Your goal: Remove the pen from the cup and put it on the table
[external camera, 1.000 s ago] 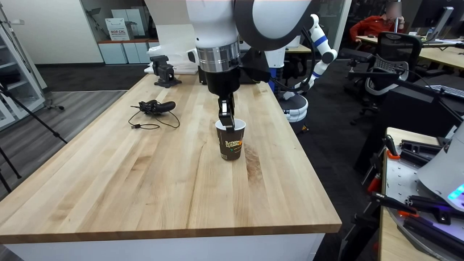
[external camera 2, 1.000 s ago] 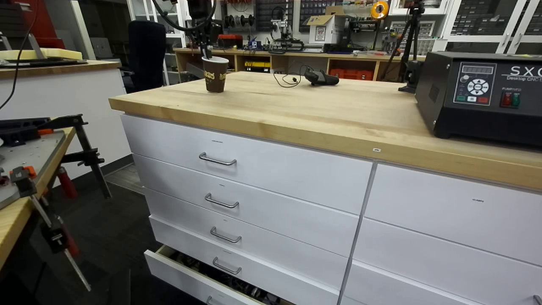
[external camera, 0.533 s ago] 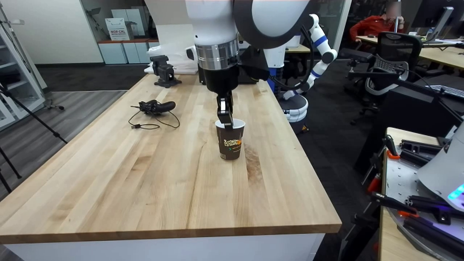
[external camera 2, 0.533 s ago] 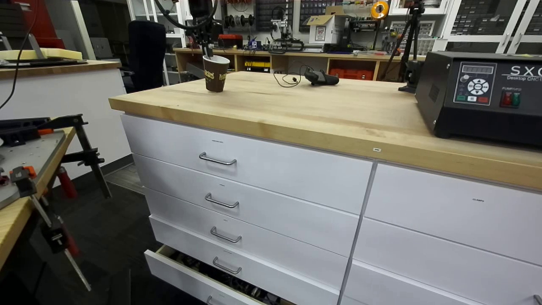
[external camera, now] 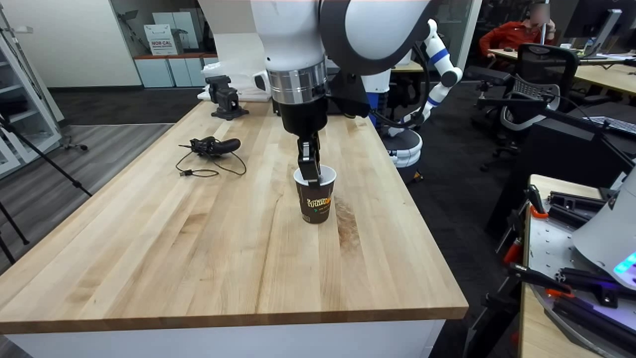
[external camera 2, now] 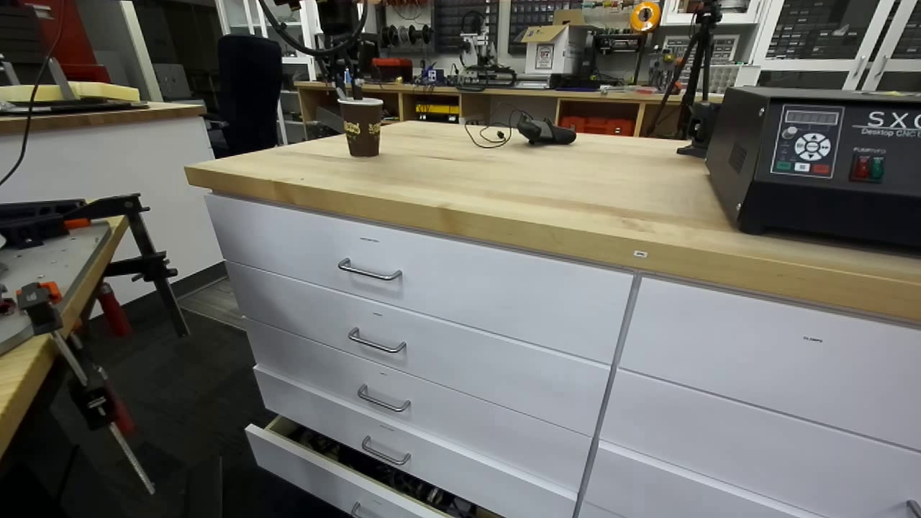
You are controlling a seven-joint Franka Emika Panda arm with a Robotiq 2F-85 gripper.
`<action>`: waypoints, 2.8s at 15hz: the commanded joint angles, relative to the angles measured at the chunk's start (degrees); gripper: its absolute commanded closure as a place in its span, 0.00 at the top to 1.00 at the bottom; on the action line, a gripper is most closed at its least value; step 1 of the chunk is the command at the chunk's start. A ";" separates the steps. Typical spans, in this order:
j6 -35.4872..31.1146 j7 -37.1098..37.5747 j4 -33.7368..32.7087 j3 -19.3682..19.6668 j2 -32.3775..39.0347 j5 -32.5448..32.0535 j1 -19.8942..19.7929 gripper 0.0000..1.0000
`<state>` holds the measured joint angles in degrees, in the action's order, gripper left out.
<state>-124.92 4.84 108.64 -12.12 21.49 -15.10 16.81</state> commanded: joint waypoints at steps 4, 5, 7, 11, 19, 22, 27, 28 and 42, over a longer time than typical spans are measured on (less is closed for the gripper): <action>1.55 -0.41 -1.04 0.54 0.31 -0.25 1.17 0.63; 2.01 -0.62 -1.14 0.47 0.27 -0.17 1.21 0.70; 2.14 -0.68 -1.14 0.48 0.28 -0.18 1.25 0.83; 2.34 -1.01 -0.99 0.32 0.24 -0.08 1.29 0.70; 3.67 -2.11 -0.55 -0.05 -0.35 0.19 1.38 0.20; 4.51 -2.47 -0.42 -0.10 -0.66 0.29 1.41 0.56; 5.01 -2.44 0.05 -0.37 -1.28 0.21 1.67 0.21; 5.17 -2.45 0.11 -0.45 -1.45 0.21 1.73 0.13; 6.11 -1.92 1.24 -1.53 -3.72 0.03 2.75 0.03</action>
<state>-120.33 2.97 108.69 -13.73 20.07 -15.06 19.05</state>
